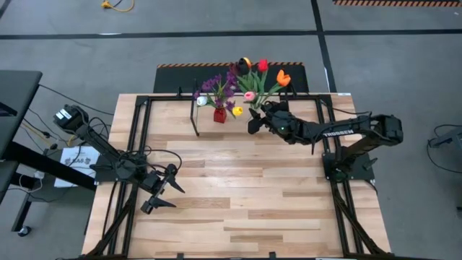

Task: Pick and place flowers into a vace then onto a shelf
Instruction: Put the transparent vase on the shelf

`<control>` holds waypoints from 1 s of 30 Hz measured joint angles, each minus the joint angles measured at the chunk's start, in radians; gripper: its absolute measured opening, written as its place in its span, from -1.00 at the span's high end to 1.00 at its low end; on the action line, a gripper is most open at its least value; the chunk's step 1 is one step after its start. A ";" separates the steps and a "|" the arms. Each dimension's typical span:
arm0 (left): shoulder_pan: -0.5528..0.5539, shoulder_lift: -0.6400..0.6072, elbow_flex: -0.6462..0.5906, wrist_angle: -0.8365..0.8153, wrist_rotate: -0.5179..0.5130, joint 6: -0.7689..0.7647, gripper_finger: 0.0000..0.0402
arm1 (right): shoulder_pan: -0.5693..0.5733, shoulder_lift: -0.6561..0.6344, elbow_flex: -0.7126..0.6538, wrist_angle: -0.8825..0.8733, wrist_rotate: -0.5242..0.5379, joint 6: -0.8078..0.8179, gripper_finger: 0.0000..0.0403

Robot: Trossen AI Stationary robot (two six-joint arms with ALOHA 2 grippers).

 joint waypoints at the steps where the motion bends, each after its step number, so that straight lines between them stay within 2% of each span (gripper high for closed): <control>1: 0.000 0.000 0.000 -0.004 0.000 0.000 -0.26 | 0.000 0.000 0.000 -0.002 0.000 0.000 0.10; 7: 0.000 0.000 0.000 -0.014 0.000 0.000 -0.26 | -0.009 0.018 -0.001 0.015 0.021 0.000 0.00; 13: 0.000 0.000 0.000 -0.017 0.000 0.000 -0.26 | -0.014 0.066 0.000 0.050 0.020 -0.007 0.10; 21: 0.000 0.000 0.000 -0.018 0.000 0.000 -0.26 | -0.015 0.064 0.001 0.051 0.019 -0.008 -0.02; 27: 0.000 0.000 0.000 -0.018 0.000 0.000 -0.26 | -0.014 0.064 0.002 0.036 0.017 -0.018 0.08; 30: 0.000 0.000 0.000 -0.018 0.000 0.000 -0.26 | -0.004 0.064 0.002 0.036 0.019 -0.027 0.06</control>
